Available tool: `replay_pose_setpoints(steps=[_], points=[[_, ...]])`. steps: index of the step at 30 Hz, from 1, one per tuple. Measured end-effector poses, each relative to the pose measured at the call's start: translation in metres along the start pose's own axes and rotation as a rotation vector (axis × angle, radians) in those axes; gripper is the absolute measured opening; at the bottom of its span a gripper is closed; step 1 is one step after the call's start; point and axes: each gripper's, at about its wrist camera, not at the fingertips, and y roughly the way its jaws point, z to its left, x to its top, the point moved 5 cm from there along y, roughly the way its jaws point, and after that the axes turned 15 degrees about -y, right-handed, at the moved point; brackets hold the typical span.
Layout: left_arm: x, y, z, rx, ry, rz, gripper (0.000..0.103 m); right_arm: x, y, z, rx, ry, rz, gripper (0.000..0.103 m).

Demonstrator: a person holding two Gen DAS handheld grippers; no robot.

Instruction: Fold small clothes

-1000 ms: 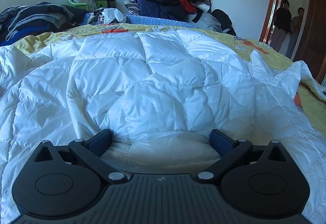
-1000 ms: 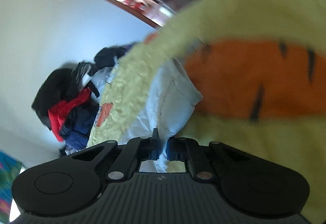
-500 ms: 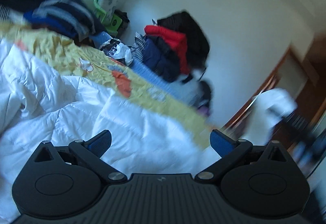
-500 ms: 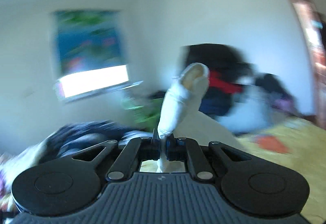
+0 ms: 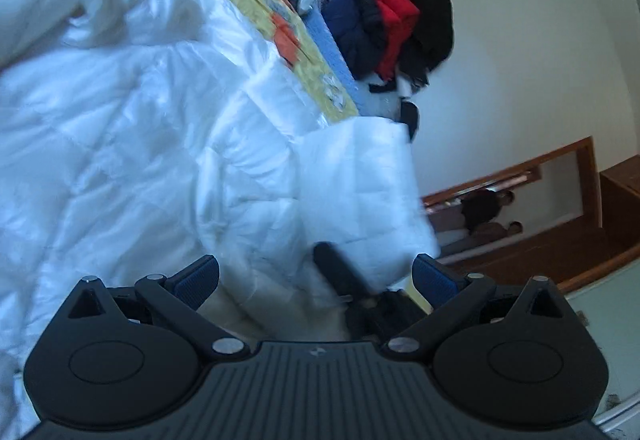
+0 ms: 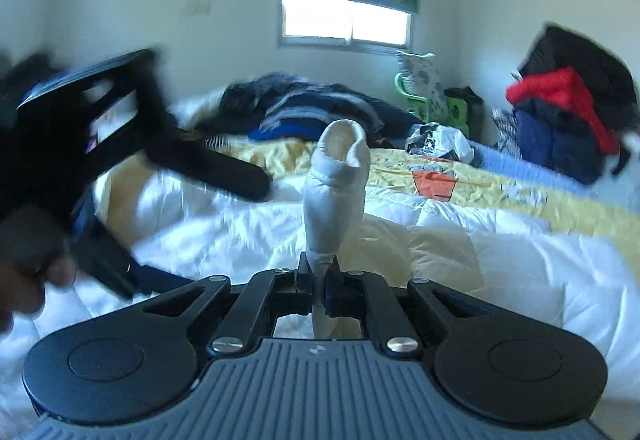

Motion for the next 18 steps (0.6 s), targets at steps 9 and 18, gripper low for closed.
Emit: replay_pose_setpoints(steps=[9, 18], points=[[0.010, 0.028, 0.003, 0.037, 0.015, -0.016, 0.103, -0.007, -0.007, 0.036, 0.052, -0.074, 0.038, 0.032], [0.009, 0.032, 0.009, 0.154, 0.045, -0.058, 0.078, -0.019, -0.050, 0.000, 0.059, 0.093, -0.024, 0.067]])
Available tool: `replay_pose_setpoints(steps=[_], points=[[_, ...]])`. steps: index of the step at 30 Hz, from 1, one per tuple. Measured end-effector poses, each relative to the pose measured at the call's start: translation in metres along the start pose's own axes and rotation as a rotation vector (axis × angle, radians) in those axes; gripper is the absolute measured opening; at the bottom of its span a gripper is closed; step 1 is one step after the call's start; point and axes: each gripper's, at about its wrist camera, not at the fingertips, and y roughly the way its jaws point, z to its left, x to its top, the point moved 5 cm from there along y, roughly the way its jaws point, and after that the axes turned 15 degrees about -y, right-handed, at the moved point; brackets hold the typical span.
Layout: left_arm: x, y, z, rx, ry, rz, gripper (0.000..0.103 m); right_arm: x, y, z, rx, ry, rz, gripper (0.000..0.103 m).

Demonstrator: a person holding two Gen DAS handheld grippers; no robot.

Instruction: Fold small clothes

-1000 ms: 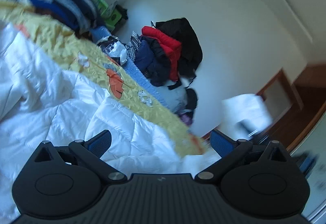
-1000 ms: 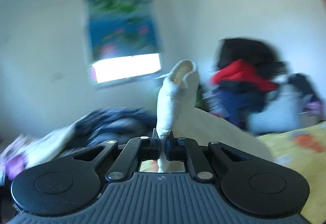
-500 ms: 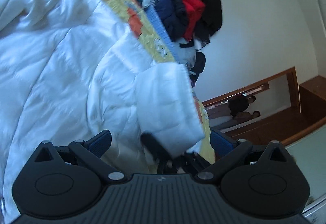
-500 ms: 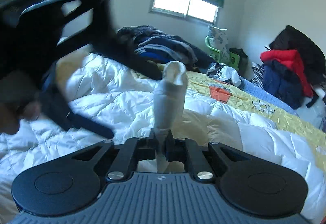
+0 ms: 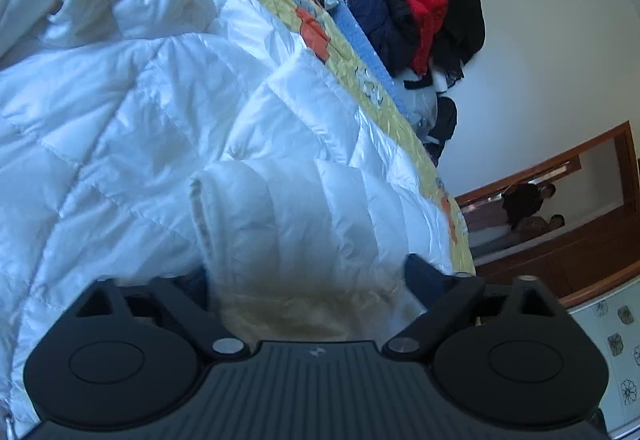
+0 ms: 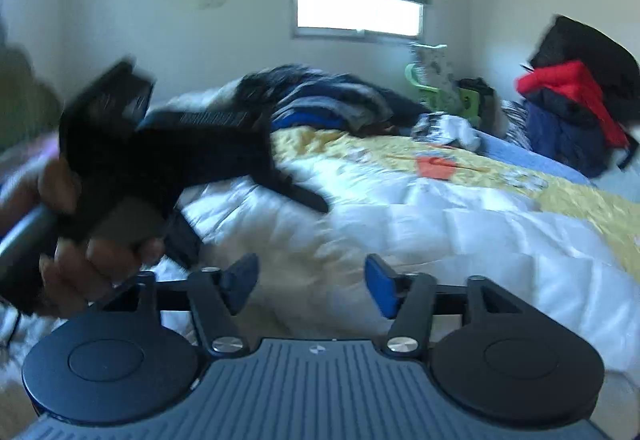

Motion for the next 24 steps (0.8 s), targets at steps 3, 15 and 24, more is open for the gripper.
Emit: replay_pose_setpoints(steps=[3, 15, 24], points=[[0.003, 0.003, 0.003, 0.085, 0.034, -0.019, 0.032, 0.001, -0.015, -0.030, -0.043, 0.081, -0.045, 0.072], [0.028, -0.050, -0.033, 0.131, 0.223, -0.063, 0.007, -0.035, 0.003, -0.177, -0.217, 0.396, 0.110, 0.080], [0.038, -0.034, 0.045, 0.340, 0.136, 0.013, 0.008, -0.051, -0.022, -0.174, -0.265, 0.327, 0.091, 0.085]])
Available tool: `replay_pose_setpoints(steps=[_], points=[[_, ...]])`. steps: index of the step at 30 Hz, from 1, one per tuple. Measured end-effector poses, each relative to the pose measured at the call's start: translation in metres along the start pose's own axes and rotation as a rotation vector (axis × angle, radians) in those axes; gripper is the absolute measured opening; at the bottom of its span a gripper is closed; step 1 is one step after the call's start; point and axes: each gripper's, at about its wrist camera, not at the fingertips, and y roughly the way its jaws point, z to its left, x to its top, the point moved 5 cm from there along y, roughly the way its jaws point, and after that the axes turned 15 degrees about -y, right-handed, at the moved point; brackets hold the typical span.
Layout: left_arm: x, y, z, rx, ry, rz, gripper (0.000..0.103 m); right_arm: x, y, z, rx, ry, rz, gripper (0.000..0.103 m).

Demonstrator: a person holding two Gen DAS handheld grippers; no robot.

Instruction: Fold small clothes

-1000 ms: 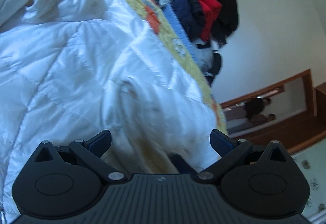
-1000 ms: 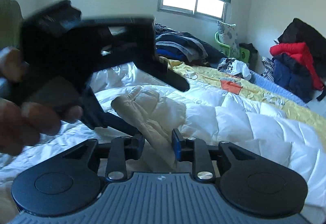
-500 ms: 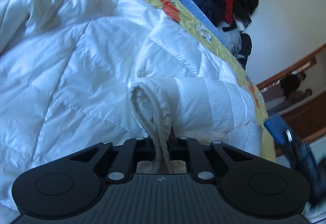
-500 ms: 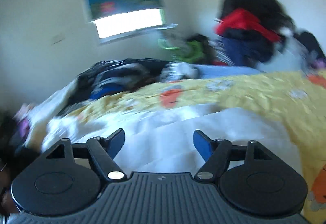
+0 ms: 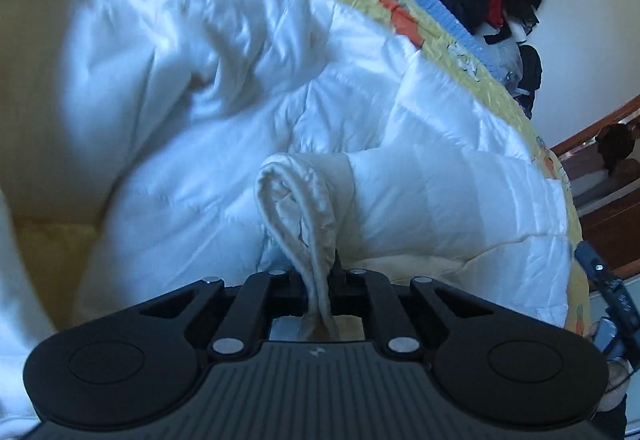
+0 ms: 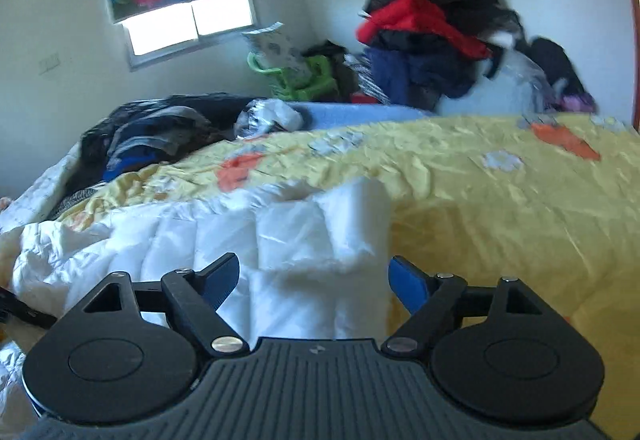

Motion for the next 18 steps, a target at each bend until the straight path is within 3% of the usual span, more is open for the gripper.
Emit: replay_pose_setpoints(steps=[3, 6, 10, 12, 18], points=[[-0.003, 0.003, -0.004, 0.014, 0.029, -0.010, 0.008, 0.007, 0.006, 0.029, 0.083, -0.080, -0.010, 0.087], [-0.004, 0.003, -0.006, 0.035, 0.044, -0.015, 0.008, -0.003, 0.029, 0.042, 0.124, -0.103, 0.068, 0.090], [-0.002, 0.006, -0.011, 0.049, 0.061, -0.023, 0.008, -0.034, 0.067, 0.017, 0.152, 0.085, 0.220, 0.090], [-0.002, 0.007, -0.010, 0.047, 0.058, -0.027, 0.008, -0.041, 0.068, 0.008, 0.177, 0.123, 0.195, 0.089], [0.003, 0.010, -0.002, 0.018, 0.034, -0.026, 0.009, -0.043, 0.071, 0.019, 0.151, 0.018, 0.220, 0.091]])
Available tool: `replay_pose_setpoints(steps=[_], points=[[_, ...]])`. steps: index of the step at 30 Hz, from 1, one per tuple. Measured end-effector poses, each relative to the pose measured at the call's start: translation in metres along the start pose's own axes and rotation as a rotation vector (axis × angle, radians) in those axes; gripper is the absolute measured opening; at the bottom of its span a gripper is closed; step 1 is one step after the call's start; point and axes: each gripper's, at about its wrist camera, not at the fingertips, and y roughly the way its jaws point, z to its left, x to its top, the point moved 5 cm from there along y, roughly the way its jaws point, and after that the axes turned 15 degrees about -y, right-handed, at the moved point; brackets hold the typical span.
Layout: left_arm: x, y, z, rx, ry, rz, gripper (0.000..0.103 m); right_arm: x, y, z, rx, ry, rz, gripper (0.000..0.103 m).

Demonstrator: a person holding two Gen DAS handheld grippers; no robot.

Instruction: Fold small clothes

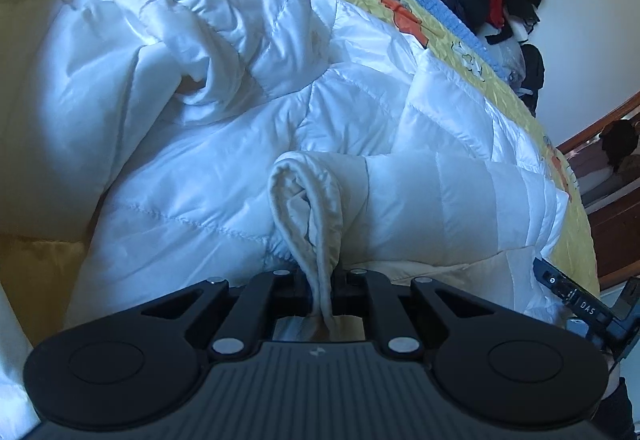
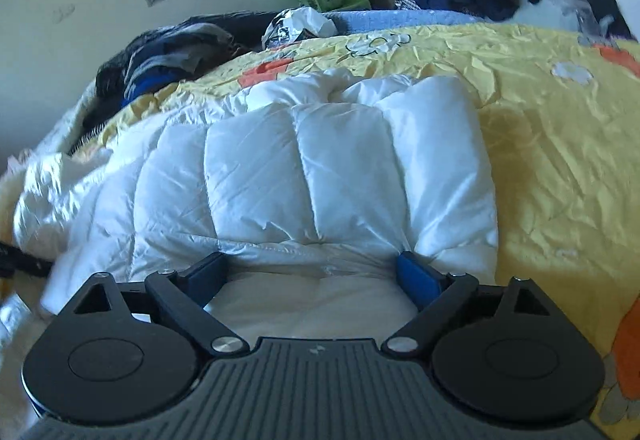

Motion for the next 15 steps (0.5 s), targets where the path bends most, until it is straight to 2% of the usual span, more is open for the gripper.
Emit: replay_pose_setpoints(steps=[4, 5, 7, 9, 10, 11, 12, 13, 15], points=[[-0.007, -0.006, -0.009, 0.032, 0.088, -0.053, 0.011, 0.002, 0.000, 0.005, -0.015, -0.022, 0.002, 0.095], [-0.009, -0.012, -0.011, 0.051, 0.102, -0.075, 0.015, 0.004, -0.002, 0.005, -0.022, -0.018, 0.007, 0.095], [-0.014, -0.033, -0.015, 0.088, 0.132, -0.139, 0.026, 0.010, -0.019, 0.005, -0.056, 0.013, -0.018, 0.089], [-0.023, -0.064, -0.025, 0.101, 0.202, -0.266, 0.048, 0.020, -0.048, 0.008, -0.053, 0.020, -0.128, 0.090], [-0.028, -0.080, -0.032, 0.103, 0.234, -0.344, 0.055, 0.025, -0.063, 0.010, -0.049, 0.013, -0.188, 0.092], [-0.033, -0.094, -0.039, 0.092, 0.261, -0.422, 0.068, 0.030, -0.078, 0.013, -0.057, 0.000, -0.242, 0.094], [-0.039, -0.106, -0.047, 0.070, 0.289, -0.498, 0.078, 0.034, -0.087, 0.015, -0.065, -0.015, -0.276, 0.097], [-0.044, -0.113, -0.056, 0.055, 0.303, -0.551, 0.080, 0.039, -0.091, 0.018, -0.070, -0.029, -0.298, 0.099], [-0.054, -0.112, -0.075, 0.000, 0.327, -0.575, 0.080, 0.047, -0.089, 0.023, -0.067, -0.045, -0.307, 0.099]])
